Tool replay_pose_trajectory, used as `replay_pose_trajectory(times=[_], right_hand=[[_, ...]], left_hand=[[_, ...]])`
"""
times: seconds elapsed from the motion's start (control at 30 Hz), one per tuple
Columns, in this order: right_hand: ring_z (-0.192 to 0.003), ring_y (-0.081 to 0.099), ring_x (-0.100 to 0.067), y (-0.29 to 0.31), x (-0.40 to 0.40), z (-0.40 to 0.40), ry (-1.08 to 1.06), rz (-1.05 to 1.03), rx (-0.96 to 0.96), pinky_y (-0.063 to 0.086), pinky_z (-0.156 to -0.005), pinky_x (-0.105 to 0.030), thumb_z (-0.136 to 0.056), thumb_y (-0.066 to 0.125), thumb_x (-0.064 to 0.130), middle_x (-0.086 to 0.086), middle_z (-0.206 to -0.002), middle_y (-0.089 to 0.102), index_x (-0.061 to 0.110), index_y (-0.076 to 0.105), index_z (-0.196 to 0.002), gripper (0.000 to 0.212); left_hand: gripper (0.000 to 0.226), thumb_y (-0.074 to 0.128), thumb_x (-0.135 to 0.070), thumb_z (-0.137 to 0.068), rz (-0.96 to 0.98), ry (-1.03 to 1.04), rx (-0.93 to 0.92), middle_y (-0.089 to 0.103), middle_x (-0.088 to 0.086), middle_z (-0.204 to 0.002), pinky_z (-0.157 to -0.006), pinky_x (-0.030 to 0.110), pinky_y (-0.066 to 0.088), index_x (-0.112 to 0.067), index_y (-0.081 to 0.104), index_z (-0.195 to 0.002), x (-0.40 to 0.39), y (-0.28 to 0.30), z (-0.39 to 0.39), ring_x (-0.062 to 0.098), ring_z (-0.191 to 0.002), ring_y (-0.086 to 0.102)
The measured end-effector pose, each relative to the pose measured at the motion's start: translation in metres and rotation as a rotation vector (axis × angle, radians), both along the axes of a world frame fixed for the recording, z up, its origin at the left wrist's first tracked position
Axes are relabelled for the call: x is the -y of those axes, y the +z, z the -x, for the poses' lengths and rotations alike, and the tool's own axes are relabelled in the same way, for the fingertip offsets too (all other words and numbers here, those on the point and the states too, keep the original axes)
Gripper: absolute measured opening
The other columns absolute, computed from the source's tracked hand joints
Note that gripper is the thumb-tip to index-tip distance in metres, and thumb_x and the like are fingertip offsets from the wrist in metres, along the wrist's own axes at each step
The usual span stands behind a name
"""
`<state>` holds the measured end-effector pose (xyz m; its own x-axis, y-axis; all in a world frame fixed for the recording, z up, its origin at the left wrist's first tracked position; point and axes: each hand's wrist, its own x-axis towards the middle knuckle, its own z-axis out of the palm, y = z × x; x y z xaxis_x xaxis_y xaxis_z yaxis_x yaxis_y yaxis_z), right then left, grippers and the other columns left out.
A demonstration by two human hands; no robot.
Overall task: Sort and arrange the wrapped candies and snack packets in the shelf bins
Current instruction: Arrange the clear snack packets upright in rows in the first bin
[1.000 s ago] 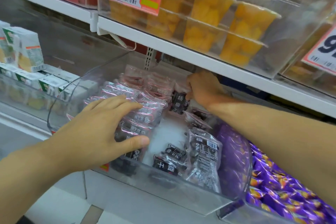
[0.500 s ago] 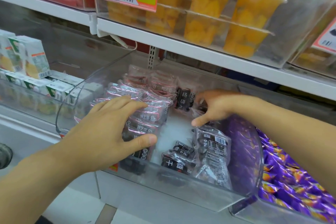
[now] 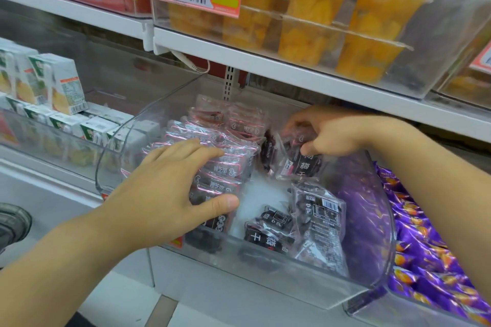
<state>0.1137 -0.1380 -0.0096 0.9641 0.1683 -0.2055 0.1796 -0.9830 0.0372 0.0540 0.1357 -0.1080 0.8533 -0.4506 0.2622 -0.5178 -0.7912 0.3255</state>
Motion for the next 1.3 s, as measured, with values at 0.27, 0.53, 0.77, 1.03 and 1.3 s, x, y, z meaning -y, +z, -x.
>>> replay_pose_trajectory(times=[0.27,0.53,0.77,1.03,1.3], right_hand=[[-0.127,0.049,-0.022,-0.041,0.018,-0.028,-0.094,-0.169,0.072,0.038,-0.101,-0.032,-0.094,0.064,0.042,-0.005,-0.146,0.049,0.017,0.046,-0.142,0.057],[-0.113,0.055,-0.011,-0.041,0.005,-0.024,-0.081,-0.291,0.157,0.045,-0.098,-0.029,-0.063,0.075,0.076,0.011,-0.125,0.056,0.031,0.047,-0.136,0.09],[-0.12,0.058,-0.02,-0.041,-0.011,-0.034,-0.126,-0.319,0.081,0.044,-0.096,-0.027,-0.073,0.073,0.066,-0.001,-0.135,0.06,0.015,0.054,-0.138,0.085],[-0.101,0.062,-0.017,-0.036,0.0,-0.018,-0.192,-0.509,0.382,0.045,-0.086,-0.025,-0.101,0.054,0.035,0.003,-0.114,0.065,0.019,0.063,-0.117,0.024],[-0.094,0.065,-0.024,-0.029,0.011,0.006,-0.192,-0.044,0.321,0.055,-0.082,-0.033,-0.083,0.071,0.021,-0.002,-0.098,0.07,0.016,0.073,-0.082,0.005]], left_hand=[[0.091,0.021,-0.094,-0.07,0.011,0.009,0.012,0.031,-0.024,-0.15,-0.112,0.024,0.012,-0.046,0.026,-0.147,0.0,0.0,0.002,0.0,-0.141,0.022],[0.09,0.022,-0.094,-0.07,0.008,0.01,0.021,0.032,-0.023,-0.149,-0.109,0.022,0.011,-0.046,0.027,-0.147,0.0,0.0,0.0,0.001,-0.141,0.022],[0.092,0.022,-0.095,-0.069,0.003,0.018,0.023,0.034,-0.022,-0.149,-0.108,0.021,0.01,-0.046,0.028,-0.147,0.001,0.0,0.001,0.002,-0.141,0.023],[0.093,0.02,-0.095,-0.069,-0.012,0.024,0.017,0.033,-0.022,-0.15,-0.109,0.022,0.01,-0.046,0.028,-0.147,0.002,0.001,0.001,0.002,-0.142,0.022],[0.093,0.016,-0.096,-0.067,-0.023,0.02,0.014,0.03,-0.023,-0.149,-0.11,0.022,0.012,-0.048,0.024,-0.147,0.001,0.002,0.002,-0.001,-0.139,0.02]])
